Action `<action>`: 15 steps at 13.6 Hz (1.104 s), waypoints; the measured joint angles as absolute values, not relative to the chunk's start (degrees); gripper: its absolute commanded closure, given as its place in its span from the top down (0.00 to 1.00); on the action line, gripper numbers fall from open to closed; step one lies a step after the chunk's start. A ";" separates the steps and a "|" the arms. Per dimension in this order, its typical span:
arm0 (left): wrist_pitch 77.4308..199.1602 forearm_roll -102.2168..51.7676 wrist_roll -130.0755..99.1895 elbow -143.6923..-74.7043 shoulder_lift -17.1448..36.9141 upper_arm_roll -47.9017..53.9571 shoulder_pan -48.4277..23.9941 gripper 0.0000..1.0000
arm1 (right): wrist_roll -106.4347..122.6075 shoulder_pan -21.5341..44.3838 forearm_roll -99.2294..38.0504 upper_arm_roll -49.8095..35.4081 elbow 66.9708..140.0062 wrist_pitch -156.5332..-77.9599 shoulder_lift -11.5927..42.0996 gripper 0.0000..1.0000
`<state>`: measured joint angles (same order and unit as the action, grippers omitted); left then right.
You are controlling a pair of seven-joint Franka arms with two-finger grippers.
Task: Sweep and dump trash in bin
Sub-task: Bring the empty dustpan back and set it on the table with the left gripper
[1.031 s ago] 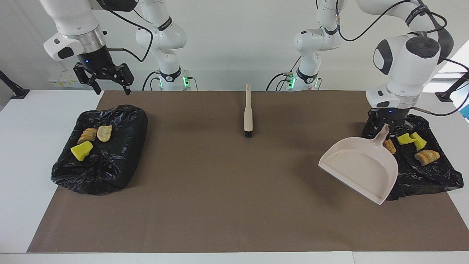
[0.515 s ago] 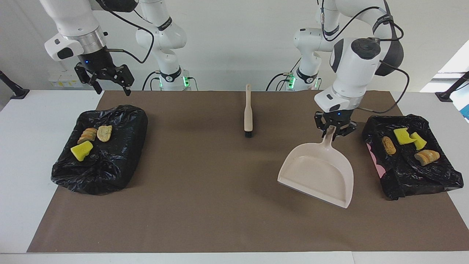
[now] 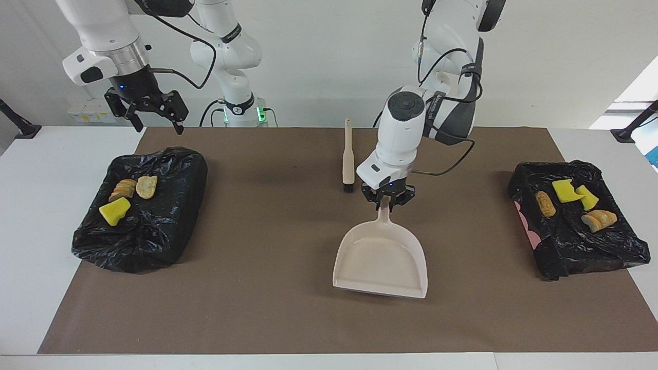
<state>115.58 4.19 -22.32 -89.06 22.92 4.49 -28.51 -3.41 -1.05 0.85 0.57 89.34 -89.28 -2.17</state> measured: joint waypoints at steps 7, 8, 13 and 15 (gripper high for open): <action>118.05 0.80 -27.01 -87.95 25.95 4.45 -30.42 0.00 | -3.41 -1.05 0.85 0.57 89.36 -89.29 -2.17 1.00; 118.63 0.78 -27.84 -87.97 26.73 4.45 -30.95 0.00 | -3.41 -1.05 0.85 0.57 89.36 -89.28 -2.18 1.00; 119.77 0.77 -30.77 -87.98 29.26 4.37 -32.49 0.12 | -3.41 -1.05 0.85 0.56 89.36 -89.28 -2.18 1.00; 119.60 0.77 -30.81 -88.04 29.28 4.29 -32.49 0.33 | -3.41 -1.05 0.85 0.56 89.36 -89.28 -2.18 1.00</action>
<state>119.60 0.77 -30.81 -88.04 29.28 4.29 -32.49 -3.41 -1.05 0.85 0.56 89.36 -89.28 -2.18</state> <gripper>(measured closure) 0.674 0.000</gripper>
